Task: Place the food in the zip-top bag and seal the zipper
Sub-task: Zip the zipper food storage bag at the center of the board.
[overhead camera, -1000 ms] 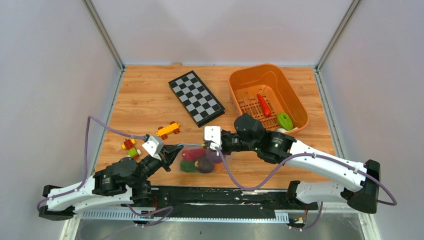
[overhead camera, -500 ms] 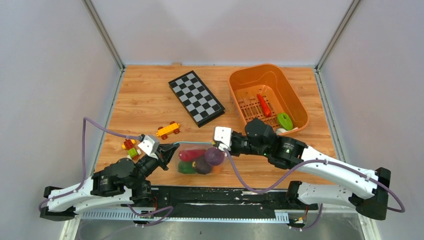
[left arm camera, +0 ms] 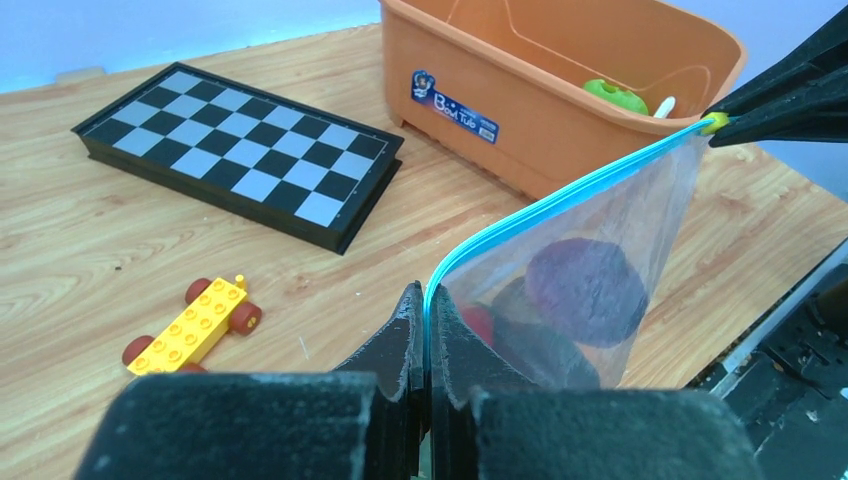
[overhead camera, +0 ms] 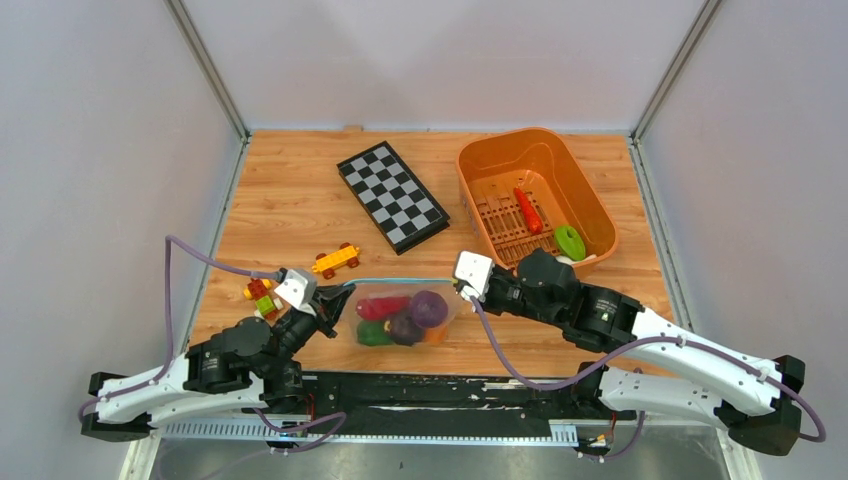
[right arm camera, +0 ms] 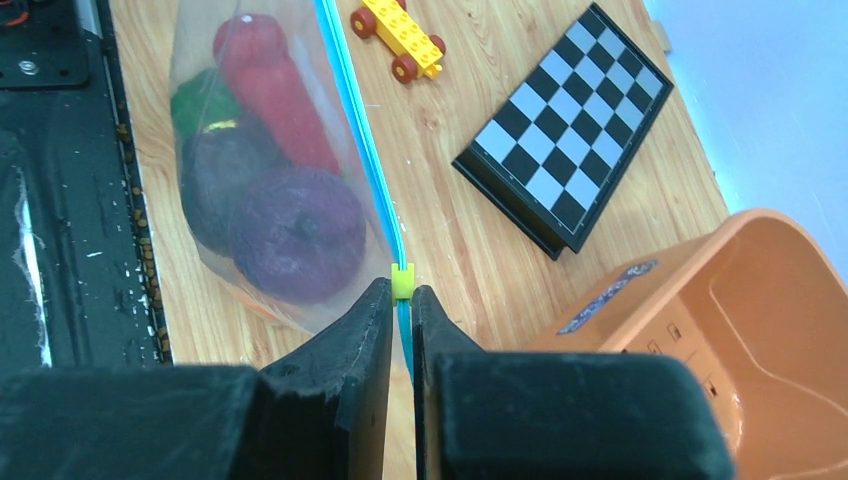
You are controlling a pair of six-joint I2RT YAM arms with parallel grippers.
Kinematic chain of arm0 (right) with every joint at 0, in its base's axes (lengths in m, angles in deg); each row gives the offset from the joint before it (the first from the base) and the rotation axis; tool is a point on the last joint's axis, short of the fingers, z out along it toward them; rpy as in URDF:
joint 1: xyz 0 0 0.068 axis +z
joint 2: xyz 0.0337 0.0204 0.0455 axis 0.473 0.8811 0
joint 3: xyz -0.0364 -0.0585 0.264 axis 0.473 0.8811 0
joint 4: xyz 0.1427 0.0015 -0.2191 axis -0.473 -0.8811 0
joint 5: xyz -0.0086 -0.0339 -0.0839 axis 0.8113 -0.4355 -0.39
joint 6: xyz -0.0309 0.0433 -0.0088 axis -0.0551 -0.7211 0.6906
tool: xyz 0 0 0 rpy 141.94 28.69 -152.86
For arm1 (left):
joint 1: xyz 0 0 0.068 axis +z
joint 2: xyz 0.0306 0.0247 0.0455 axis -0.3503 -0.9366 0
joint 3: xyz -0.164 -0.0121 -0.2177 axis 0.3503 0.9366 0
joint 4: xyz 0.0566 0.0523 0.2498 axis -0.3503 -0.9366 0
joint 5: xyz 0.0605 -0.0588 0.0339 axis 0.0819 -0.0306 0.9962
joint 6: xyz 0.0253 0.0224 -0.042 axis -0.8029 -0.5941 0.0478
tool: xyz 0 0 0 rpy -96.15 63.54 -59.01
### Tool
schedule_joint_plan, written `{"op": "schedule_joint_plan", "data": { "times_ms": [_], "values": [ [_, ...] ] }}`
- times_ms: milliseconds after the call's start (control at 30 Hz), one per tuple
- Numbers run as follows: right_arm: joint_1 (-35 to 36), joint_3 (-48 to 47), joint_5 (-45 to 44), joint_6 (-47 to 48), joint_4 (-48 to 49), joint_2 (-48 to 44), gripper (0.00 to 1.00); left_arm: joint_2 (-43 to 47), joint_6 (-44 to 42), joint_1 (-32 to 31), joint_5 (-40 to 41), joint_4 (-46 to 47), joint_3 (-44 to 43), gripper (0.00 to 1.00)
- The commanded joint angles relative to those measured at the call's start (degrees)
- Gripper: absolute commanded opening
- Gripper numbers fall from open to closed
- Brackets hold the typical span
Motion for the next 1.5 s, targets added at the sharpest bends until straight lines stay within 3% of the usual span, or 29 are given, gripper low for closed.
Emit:
{"op": "schedule_joint_plan", "data": {
  "times_ms": [0, 167, 700, 900, 933, 1000, 1200, 1367, 1467],
  "values": [
    [-0.5, -0.1, -8.5, -1.7, -3.0, -1.3, 0.00, 0.8, 0.4, 0.3, 6.2, 2.1, 0.1, 0.00],
    [-0.8, -0.6, -12.3, -3.6, -5.2, -0.7, 0.00, 1.2, 0.6, 0.3, 7.2, 1.2, 0.1, 0.00],
    [-0.9, 2.3, -9.9, -4.4, 0.9, -1.1, 0.01, 1.2, -0.4, 0.3, 6.2, 1.8, 0.6, 0.00],
    [-0.9, 1.0, -8.8, -10.9, 3.6, 0.2, 0.08, -1.1, 0.0, 0.3, 4.7, 2.4, 0.1, 0.00],
    [-0.9, 0.4, -7.3, -12.6, 3.8, 0.5, 0.16, -1.7, 0.0, 0.3, 4.5, 2.6, 0.2, 0.00],
    [-0.9, 0.0, -3.4, -16.5, 5.6, 0.5, 0.43, -2.9, 0.2, 0.3, 4.5, 2.8, -0.2, 0.00],
    [-0.9, 1.6, 2.3, -22.1, 13.0, -1.4, 0.79, -5.4, 0.3, 0.3, 2.1, 2.8, -0.9, 0.00],
    [-0.9, -2.6, 6.4, -13.6, 9.7, 3.8, 0.90, -6.6, -0.7, 0.3, -1.6, 3.3, -1.7, 0.00],
    [-0.9, -7.9, 9.1, -8.9, 6.1, 11.9, 0.90, -7.3, -1.1, 0.3, -3.5, 4.9, -1.5, 0.00]
  ]
}}
